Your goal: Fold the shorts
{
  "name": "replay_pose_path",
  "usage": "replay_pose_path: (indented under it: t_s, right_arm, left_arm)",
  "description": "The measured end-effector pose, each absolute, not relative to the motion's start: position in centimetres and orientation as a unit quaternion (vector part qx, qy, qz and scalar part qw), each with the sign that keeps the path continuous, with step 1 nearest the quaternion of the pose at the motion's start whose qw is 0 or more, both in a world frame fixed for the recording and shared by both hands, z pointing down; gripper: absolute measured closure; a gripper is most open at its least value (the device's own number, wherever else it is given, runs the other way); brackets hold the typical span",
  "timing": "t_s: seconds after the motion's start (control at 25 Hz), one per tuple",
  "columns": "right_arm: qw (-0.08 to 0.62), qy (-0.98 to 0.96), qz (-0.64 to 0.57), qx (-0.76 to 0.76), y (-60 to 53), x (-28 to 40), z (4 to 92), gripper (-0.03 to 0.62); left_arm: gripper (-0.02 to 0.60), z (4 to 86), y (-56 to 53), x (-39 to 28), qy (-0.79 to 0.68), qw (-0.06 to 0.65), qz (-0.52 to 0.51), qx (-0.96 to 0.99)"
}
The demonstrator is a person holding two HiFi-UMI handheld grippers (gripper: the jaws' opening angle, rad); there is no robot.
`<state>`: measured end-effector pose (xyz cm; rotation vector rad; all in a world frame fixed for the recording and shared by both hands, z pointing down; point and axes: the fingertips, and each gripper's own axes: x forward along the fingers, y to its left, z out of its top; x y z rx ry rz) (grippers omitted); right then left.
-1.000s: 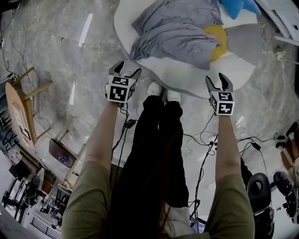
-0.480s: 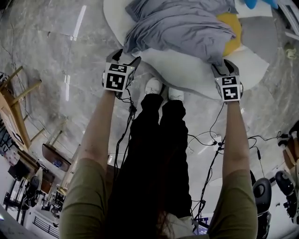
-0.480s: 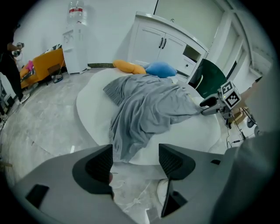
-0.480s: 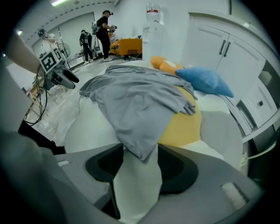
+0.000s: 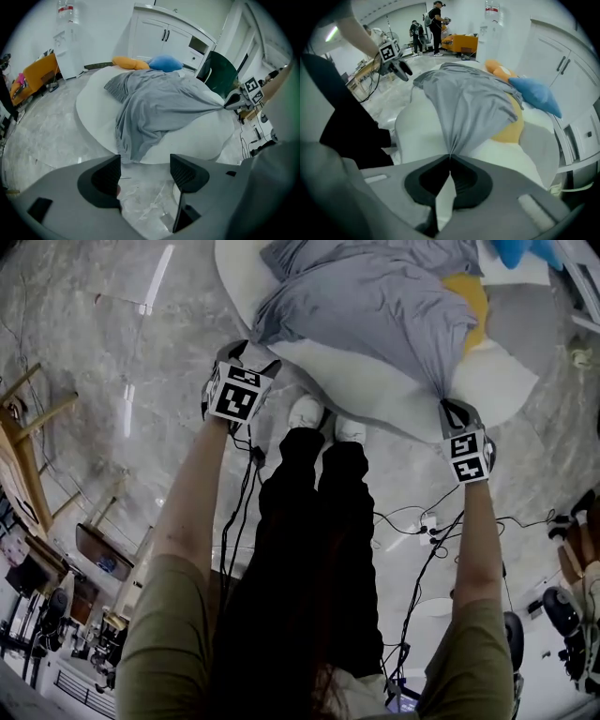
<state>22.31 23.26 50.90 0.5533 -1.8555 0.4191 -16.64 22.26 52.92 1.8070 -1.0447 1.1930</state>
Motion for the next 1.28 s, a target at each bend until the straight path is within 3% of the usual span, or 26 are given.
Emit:
replay_pose_path:
  t_s: [0.6, 0.96, 1.12, 1.28]
  right_arm:
    - [0.633, -0.736, 0.218, 0.103, 34.1, 32.6, 52.1, 0.585]
    - [0.624, -0.745, 0.205, 0.12, 32.9, 33.4, 52.8, 0.585]
    - [0.615, -0.749, 0.207, 0.136, 32.2, 33.6, 52.6, 0.585]
    - [0.614, -0.747, 0.212, 0.142, 31.8, 33.7, 52.0, 0.585]
  left_arm:
    - [0.267, 56.0, 25.2, -12.3, -0.294, 0.282, 0.535, 0.74]
    - [0.272, 59.1, 24.8, -11.9, -0.372, 0.391, 0.484, 0.689]
    - [0.398, 59.2, 24.6, -12.2, -0.384, 0.381, 0.499, 0.677]
    - [0.471, 58.9, 26.0, -11.3, -0.362, 0.411, 0.49, 0.679]
